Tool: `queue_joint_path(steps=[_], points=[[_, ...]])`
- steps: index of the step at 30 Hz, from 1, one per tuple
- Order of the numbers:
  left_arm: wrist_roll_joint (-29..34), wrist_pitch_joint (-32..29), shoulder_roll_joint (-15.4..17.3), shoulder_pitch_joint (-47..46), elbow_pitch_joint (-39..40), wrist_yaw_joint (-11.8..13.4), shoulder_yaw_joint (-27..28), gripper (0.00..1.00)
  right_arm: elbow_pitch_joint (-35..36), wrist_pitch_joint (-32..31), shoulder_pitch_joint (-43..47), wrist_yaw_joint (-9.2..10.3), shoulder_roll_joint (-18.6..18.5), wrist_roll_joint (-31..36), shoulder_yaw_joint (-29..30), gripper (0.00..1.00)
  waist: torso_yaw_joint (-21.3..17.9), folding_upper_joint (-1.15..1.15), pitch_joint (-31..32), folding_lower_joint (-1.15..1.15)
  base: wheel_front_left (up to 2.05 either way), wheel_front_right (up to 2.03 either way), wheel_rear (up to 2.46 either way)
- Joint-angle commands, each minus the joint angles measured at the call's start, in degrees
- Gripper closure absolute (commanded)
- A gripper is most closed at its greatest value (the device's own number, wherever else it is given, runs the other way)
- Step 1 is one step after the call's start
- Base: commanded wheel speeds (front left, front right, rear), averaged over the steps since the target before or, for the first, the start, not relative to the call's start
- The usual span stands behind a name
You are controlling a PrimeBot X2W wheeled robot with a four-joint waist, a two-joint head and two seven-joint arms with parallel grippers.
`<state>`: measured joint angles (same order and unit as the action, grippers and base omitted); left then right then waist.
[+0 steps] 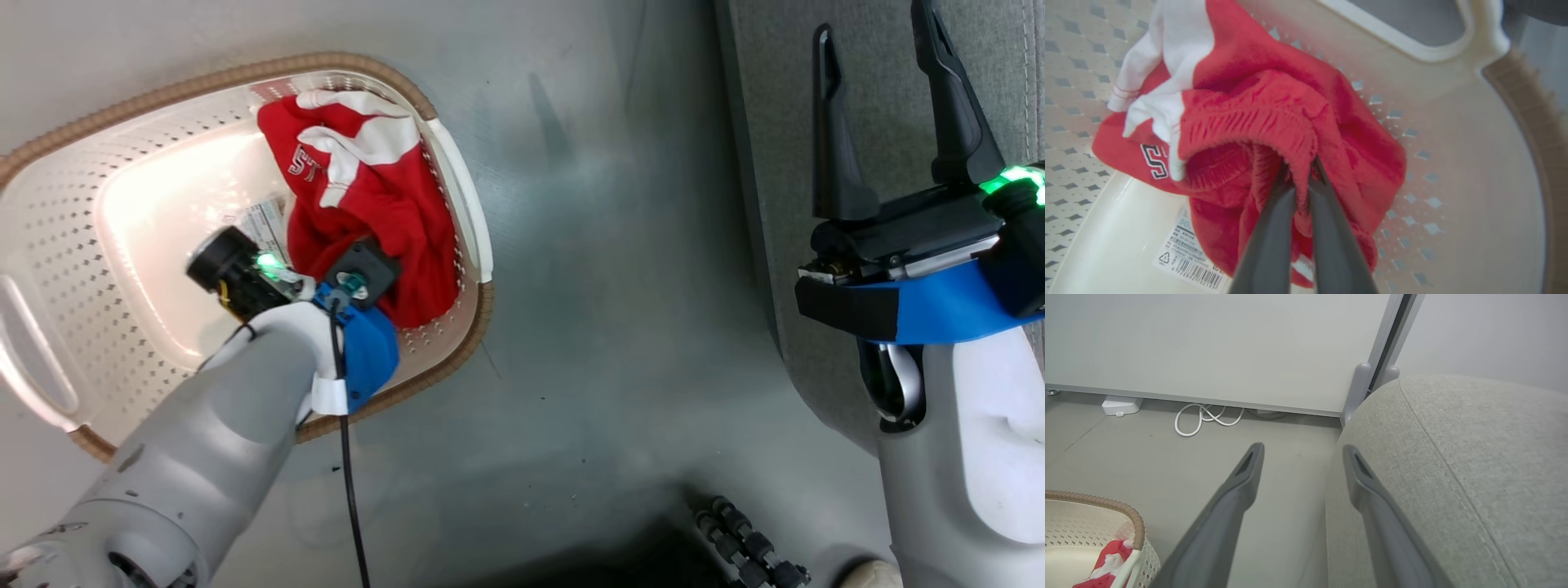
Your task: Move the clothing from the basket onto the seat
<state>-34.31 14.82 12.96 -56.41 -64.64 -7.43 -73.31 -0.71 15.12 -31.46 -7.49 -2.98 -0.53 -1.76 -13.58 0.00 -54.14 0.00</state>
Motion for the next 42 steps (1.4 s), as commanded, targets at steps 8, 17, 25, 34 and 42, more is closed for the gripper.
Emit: queue_joint_path(steps=[8,17,25,34,42], points=[[-2.2,0.4,-0.9,1.9,5.4,0.0,-0.2,1.00,-1.9,0.1,1.5,-0.01,-0.5,0.5,1.1,0.00,3.1,0.00,4.9,0.00,0.00,0.00,0.00],[-2.5,0.4,-0.1,6.4,14.0,0.0,3.5,1.00,-5.0,0.1,4.0,-0.01,-2.2,0.1,2.0,0.00,7.5,0.00,14.0,0.00,0.00,0.00,0.00],[0.4,0.5,-0.1,13.6,22.5,0.0,12.5,1.00,-7.9,0.1,8.0,-0.01,-3.3,-0.7,2.5,0.00,10.5,0.00,24.4,0.00,0.00,0.00,0.00],[4.6,0.5,-0.6,20.9,31.2,0.0,20.9,1.00,-10.7,0.1,14.7,-0.01,-4.3,-1.6,3.6,0.00,13.4,0.00,36.1,0.00,0.00,0.00,0.00],[6.9,0.5,-0.3,22.7,37.3,0.0,24.6,1.00,-12.3,0.1,19.8,-0.01,-4.1,-2.7,3.9,0.00,14.2,0.00,44.5,0.00,0.00,0.00,0.00]])
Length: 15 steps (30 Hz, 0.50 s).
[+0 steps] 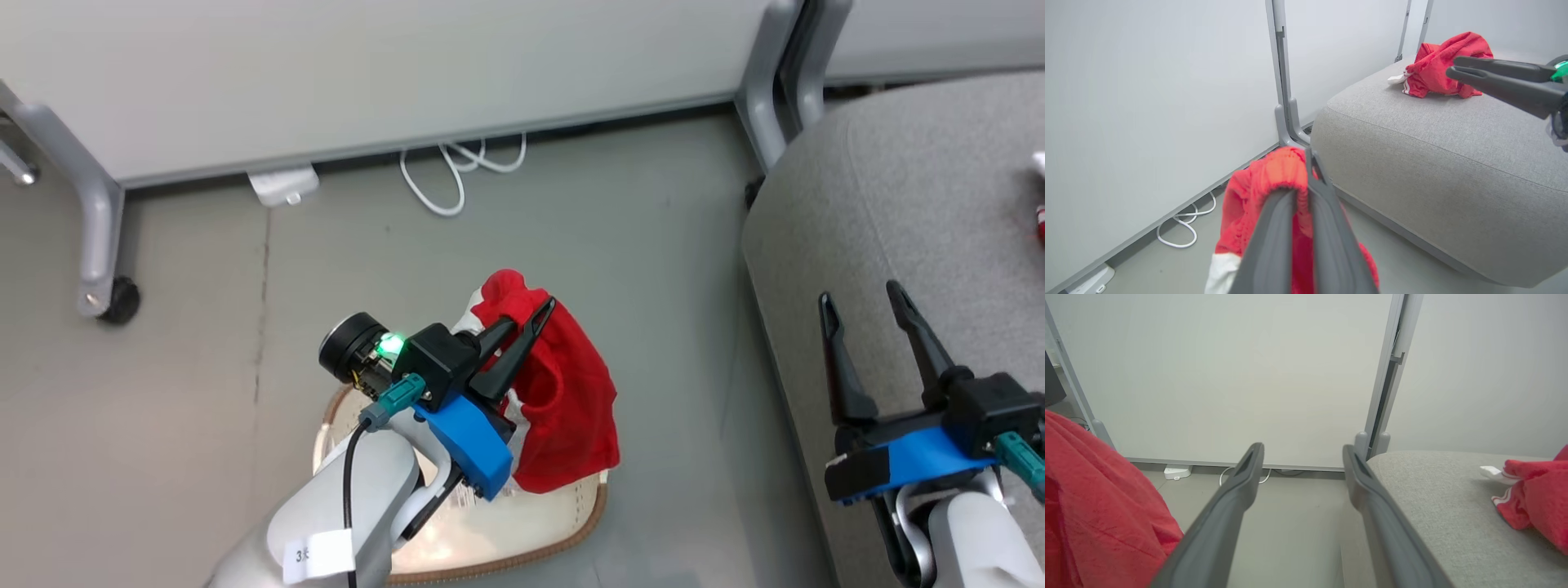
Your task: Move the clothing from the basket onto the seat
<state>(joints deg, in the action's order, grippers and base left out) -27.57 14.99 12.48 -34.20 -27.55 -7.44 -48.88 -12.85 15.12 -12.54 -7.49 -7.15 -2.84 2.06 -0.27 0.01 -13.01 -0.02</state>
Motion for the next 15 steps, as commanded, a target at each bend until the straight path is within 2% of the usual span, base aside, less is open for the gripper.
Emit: queue_joint_path(steps=[1,10,15], points=[[0.5,0.3,0.2,0.3,0.8,0.0,0.5,1.00,-0.3,0.1,1.5,-0.01,0.1,-0.5,0.0,0.00,0.9,-0.01,4.0,0.02,0.00,0.00,0.00],[0.8,0.3,-1.2,-3.6,3.2,0.0,-2.0,1.00,-1.2,0.1,6.7,-0.01,0.2,-1.3,0.6,0.00,1.3,-0.01,10.7,0.02,0.00,0.00,0.00],[0.8,0.3,-1.2,-6.0,3.9,0.0,-3.3,1.00,-0.9,0.1,8.8,-0.01,0.6,-1.4,0.9,0.00,1.3,-0.01,12.4,0.02,0.00,0.00,0.00]])
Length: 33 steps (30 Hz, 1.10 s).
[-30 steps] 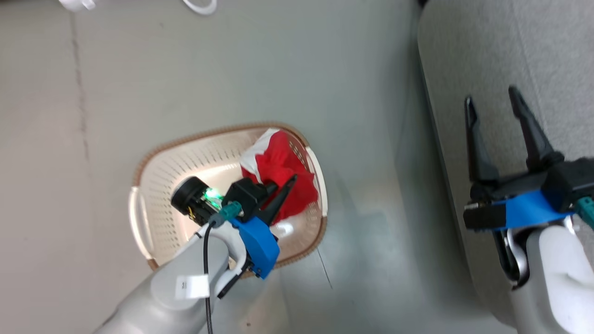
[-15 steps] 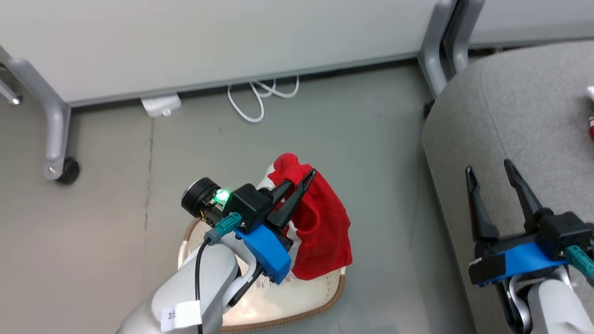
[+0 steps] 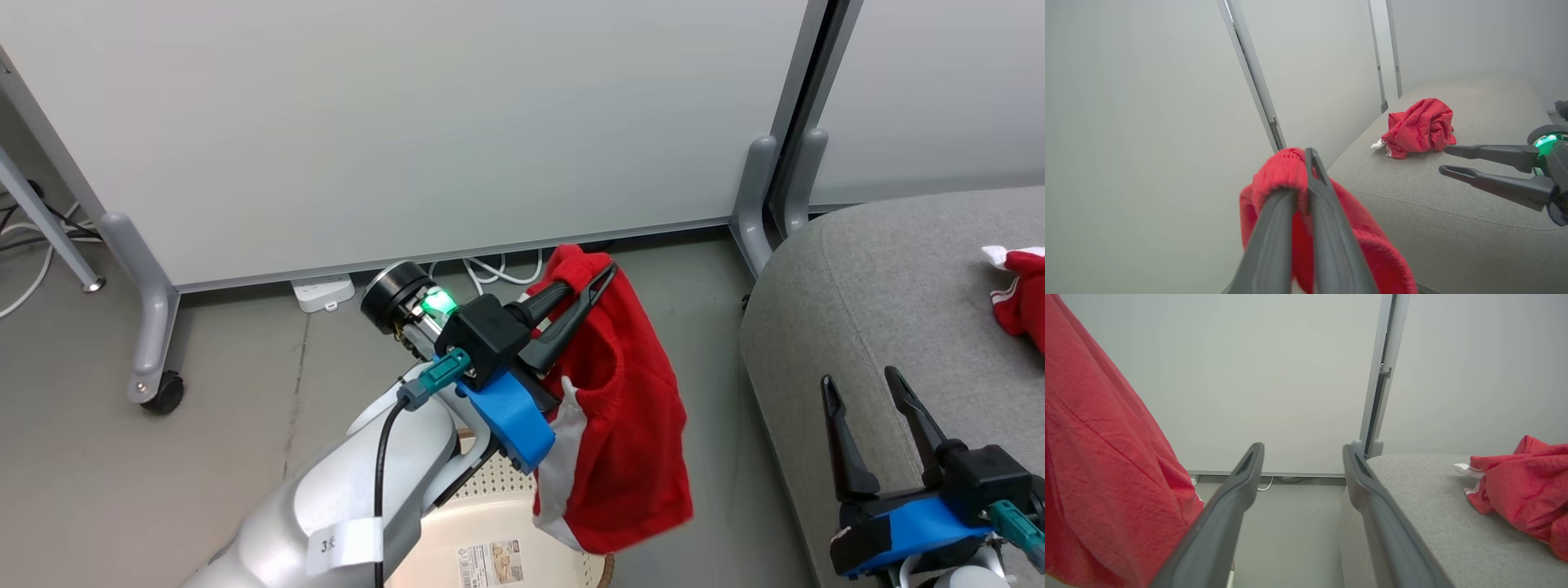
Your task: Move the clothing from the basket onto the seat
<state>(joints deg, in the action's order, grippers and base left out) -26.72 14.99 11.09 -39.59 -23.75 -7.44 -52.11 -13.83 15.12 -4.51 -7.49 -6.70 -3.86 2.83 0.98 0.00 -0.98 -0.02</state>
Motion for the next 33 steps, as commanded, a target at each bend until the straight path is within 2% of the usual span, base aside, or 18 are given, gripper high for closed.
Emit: queue_joint_path(steps=[1,12,19,25,33], points=[[0.0,0.3,0.2,-1.0,0.1,0.0,-0.3,1.00,0.1,0.1,1.1,-0.01,0.2,-0.4,0.2,0.00,0.0,0.00,0.5,0.02,0.00,0.00,0.00],[-1.0,0.3,0.3,-2.2,0.1,0.0,-1.8,1.00,0.4,0.1,1.9,-0.01,0.5,-0.4,0.3,0.00,0.3,0.00,1.0,0.02,0.00,0.00,0.00],[-0.8,0.3,0.5,-2.3,-0.1,0.0,-1.8,1.00,1.6,0.1,-0.2,-0.01,-0.4,0.0,-1.6,0.00,0.5,0.00,0.8,0.02,0.00,0.00,0.00],[-0.1,0.3,0.5,-2.4,-0.1,0.0,-1.6,1.00,3.5,0.1,-3.8,-0.01,-1.7,0.1,-6.2,0.00,0.7,0.00,0.4,0.02,0.00,0.00,0.00],[0.4,0.3,0.0,-2.8,0.0,0.0,-1.6,1.00,5.5,0.1,-10.8,-0.01,-1.8,-0.9,-15.1,0.00,1.3,0.00,-0.7,0.02,0.00,0.00,0.00]])
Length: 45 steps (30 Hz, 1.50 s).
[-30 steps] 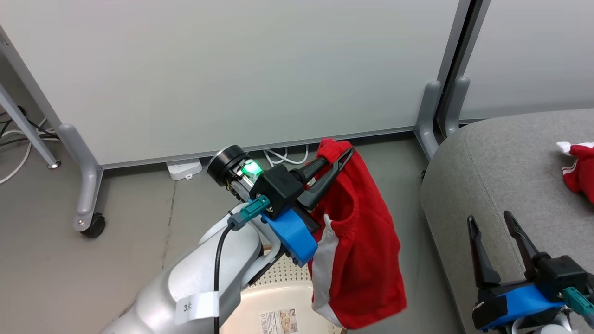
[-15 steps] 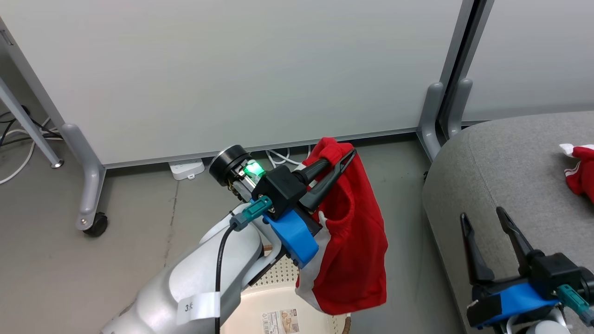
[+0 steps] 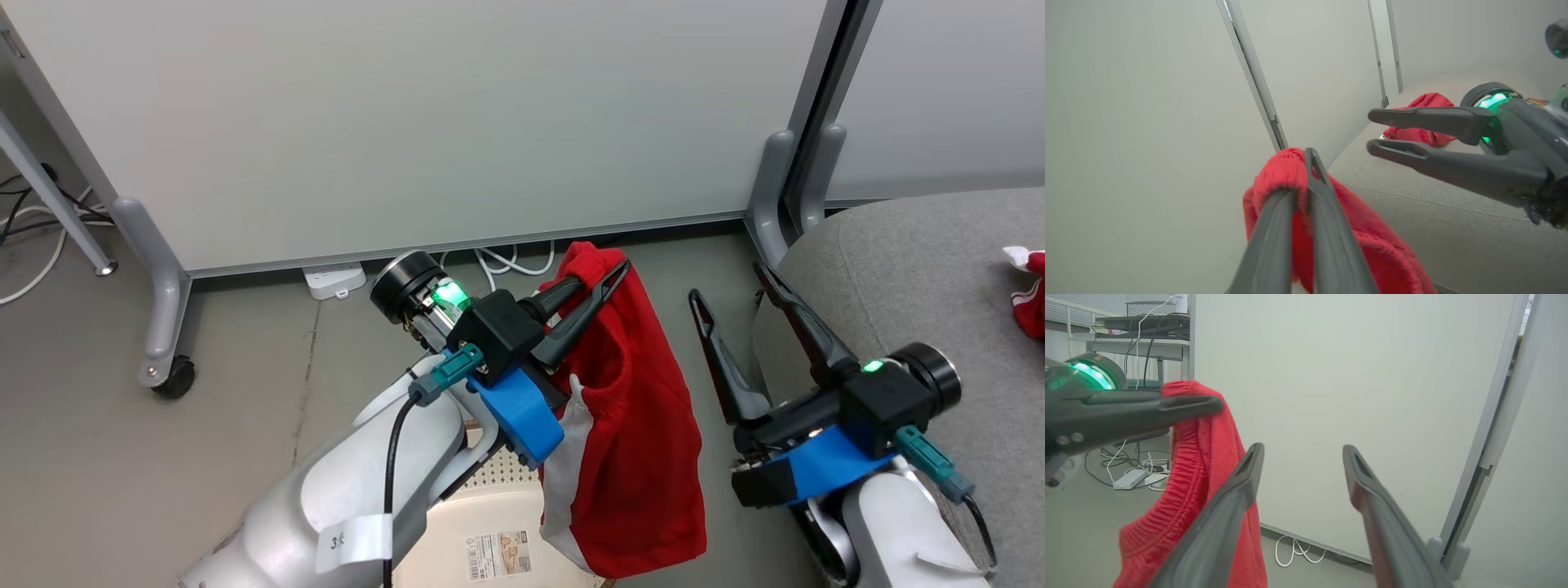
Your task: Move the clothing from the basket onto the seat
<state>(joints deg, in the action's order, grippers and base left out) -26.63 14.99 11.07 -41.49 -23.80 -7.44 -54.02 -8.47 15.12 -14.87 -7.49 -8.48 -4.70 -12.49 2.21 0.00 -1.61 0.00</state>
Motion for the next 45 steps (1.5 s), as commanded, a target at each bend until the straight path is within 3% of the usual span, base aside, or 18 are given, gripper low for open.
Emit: queue_joint_path(steps=[1,8,26,27,28,45], points=[[0.4,0.3,0.0,-1.0,0.0,0.0,0.3,1.00,0.3,0.1,-1.2,-0.01,0.2,-0.2,-0.6,0.00,0.2,0.00,-0.2,0.00,0.00,0.00,0.00],[0.9,0.3,-1.0,-1.2,0.2,0.0,0.1,1.00,-1.9,0.1,-4.7,-0.01,0.9,-1.1,-6.3,0.00,1.1,0.00,-1.0,0.00,0.00,0.00,0.00],[1.6,0.3,-2.3,-2.6,2.2,0.0,-0.6,1.00,-21.2,0.1,-9.2,-0.01,0.5,-1.7,-11.4,0.00,2.8,0.00,-2.2,0.00,0.00,0.00,0.00],[1.6,0.3,-2.3,-2.5,2.3,0.0,-0.6,1.00,-21.7,0.1,-9.5,-0.01,0.7,-2.0,-11.7,0.88,2.8,0.00,-2.2,0.00,0.00,0.00,0.00],[1.6,0.3,-2.3,-2.4,2.3,0.0,-0.6,1.00,-22.1,0.1,-9.8,-0.01,0.8,-2.2,-11.8,1.00,2.7,0.00,-2.2,0.00,0.00,0.00,0.00],[1.7,0.3,-2.1,-1.5,1.9,0.0,-0.8,1.00,-22.5,0.1,-10.0,-0.01,0.5,-3.1,-12.8,1.00,2.6,0.00,-1.7,0.00,0.00,0.00,0.00]])
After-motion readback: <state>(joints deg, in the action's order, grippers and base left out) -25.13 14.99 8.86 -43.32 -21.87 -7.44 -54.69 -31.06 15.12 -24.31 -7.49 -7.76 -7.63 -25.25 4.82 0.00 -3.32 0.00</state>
